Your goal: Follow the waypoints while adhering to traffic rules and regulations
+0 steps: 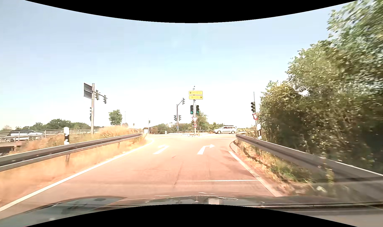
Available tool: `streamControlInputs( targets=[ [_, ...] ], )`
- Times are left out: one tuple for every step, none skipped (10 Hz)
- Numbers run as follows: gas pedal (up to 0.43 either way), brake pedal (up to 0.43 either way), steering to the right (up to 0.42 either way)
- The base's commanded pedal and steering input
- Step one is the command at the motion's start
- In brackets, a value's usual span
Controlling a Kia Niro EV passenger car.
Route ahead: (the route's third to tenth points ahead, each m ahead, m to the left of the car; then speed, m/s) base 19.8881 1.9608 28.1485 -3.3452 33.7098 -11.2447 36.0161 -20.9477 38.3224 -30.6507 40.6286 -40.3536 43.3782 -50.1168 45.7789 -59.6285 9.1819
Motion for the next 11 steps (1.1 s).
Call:
streamControlInputs(
  targets=[
    [0.0,0.226,0.0],
    [0.0,0.226,0.0],
    [0.0,0.22,0.003],
    [0.0,0.22,0.006],
    [0.0,0.213,0.009],
    [0.0,0.213,0.013],
    [0.0,0.207,0.018],
    [0.0,0.195,0.022],
    [0.0,0.183,0.029],
    [0.0,0.165,0.037],
    [0.0,0.165,0.047]
  ],
)
